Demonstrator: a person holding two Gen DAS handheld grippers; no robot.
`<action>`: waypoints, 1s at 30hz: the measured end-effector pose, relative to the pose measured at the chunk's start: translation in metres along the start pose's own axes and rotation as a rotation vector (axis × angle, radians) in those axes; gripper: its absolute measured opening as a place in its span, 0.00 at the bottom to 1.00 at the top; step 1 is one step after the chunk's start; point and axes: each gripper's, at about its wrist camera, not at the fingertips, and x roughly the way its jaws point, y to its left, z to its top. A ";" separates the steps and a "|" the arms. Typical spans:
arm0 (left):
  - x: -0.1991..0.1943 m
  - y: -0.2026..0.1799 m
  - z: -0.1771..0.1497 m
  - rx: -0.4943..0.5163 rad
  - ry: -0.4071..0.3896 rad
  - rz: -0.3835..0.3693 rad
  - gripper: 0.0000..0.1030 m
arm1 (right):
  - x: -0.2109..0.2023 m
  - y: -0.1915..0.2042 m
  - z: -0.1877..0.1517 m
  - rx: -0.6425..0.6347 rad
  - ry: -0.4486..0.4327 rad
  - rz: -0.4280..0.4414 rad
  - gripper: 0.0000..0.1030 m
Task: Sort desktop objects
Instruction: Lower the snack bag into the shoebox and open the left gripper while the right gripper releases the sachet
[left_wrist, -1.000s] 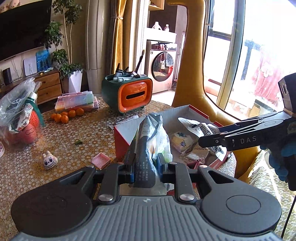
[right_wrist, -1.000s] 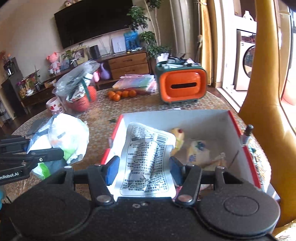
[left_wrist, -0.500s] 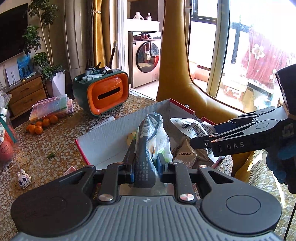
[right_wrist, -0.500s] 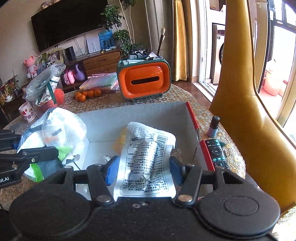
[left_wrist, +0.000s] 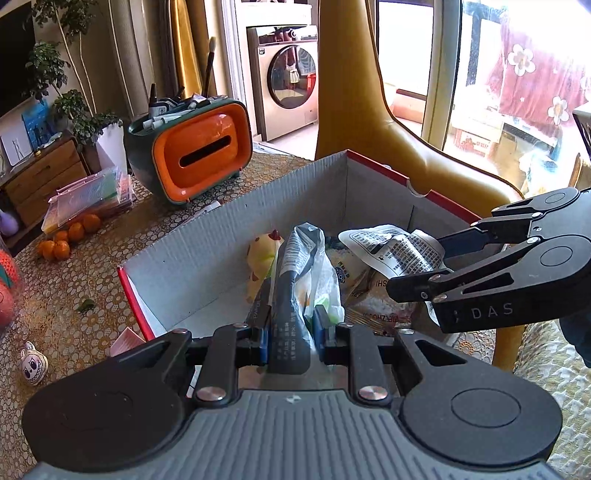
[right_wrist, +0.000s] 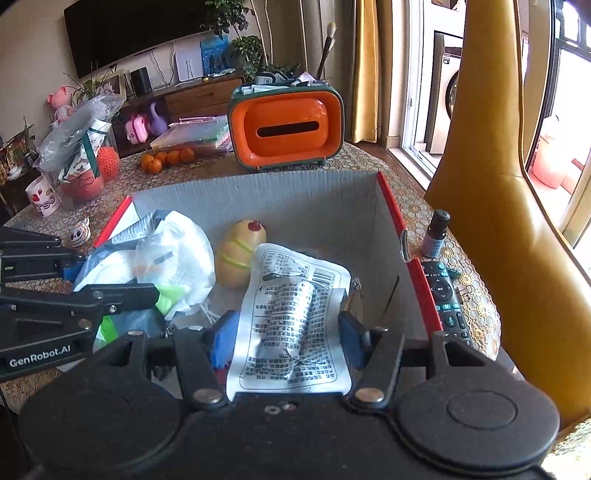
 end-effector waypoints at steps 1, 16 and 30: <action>0.003 0.000 0.000 0.004 0.006 0.003 0.20 | 0.002 0.000 -0.001 -0.001 0.004 -0.002 0.56; 0.031 -0.004 -0.003 0.026 0.101 -0.024 0.20 | 0.021 -0.003 -0.009 -0.012 0.069 -0.019 0.57; 0.015 -0.003 -0.009 0.003 0.069 -0.041 0.58 | 0.016 0.002 -0.008 -0.016 0.077 -0.009 0.62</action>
